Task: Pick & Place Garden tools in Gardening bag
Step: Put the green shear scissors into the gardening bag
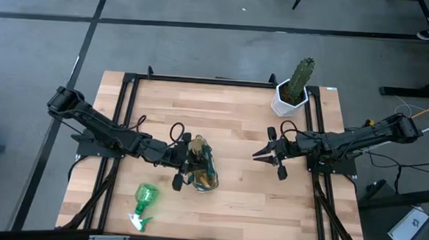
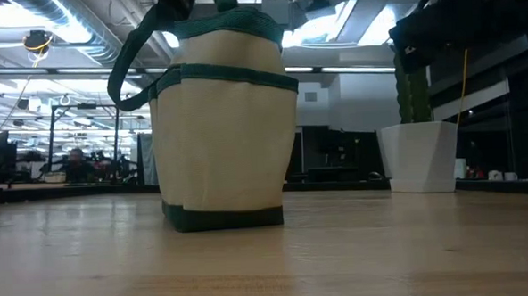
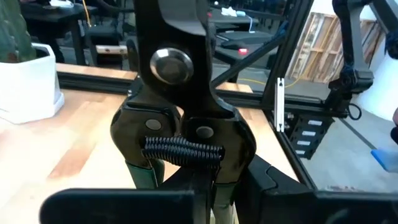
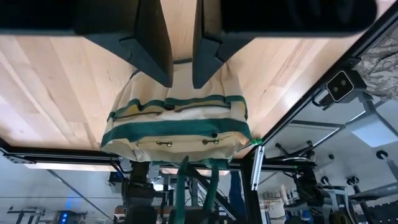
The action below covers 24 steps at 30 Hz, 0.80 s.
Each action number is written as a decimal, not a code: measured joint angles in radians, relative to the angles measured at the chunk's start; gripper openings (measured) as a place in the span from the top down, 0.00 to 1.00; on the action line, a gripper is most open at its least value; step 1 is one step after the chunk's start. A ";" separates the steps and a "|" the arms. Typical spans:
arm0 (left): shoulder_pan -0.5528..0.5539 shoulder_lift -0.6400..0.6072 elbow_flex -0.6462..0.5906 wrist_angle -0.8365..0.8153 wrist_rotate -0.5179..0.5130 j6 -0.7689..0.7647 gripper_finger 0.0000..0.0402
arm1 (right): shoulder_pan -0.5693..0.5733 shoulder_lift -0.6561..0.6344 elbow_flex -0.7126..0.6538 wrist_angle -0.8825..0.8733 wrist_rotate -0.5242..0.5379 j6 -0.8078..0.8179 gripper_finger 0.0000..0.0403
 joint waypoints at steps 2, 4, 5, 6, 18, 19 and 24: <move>-0.008 0.014 0.000 0.002 0.004 -0.009 0.93 | 0.000 0.000 0.000 0.000 -0.001 0.000 0.85; -0.015 0.029 0.000 0.001 0.005 -0.016 0.91 | 0.000 0.000 0.000 0.000 -0.002 0.000 0.85; -0.018 0.035 0.000 0.000 0.004 -0.016 0.90 | 0.000 0.000 0.000 0.001 -0.002 0.000 0.85; -0.022 0.041 0.000 0.000 0.003 -0.016 0.90 | 0.000 0.000 0.000 0.001 -0.002 0.000 0.85; -0.023 0.019 0.000 -0.100 -0.048 -0.040 0.90 | 0.000 0.000 0.000 -0.015 -0.002 0.000 0.85; -0.022 0.019 0.000 -0.114 -0.053 -0.056 0.88 | 0.000 0.000 0.000 -0.016 -0.002 0.000 0.85; -0.009 0.020 0.000 -0.153 -0.086 -0.105 0.82 | -0.001 0.000 0.000 -0.015 -0.002 0.000 0.85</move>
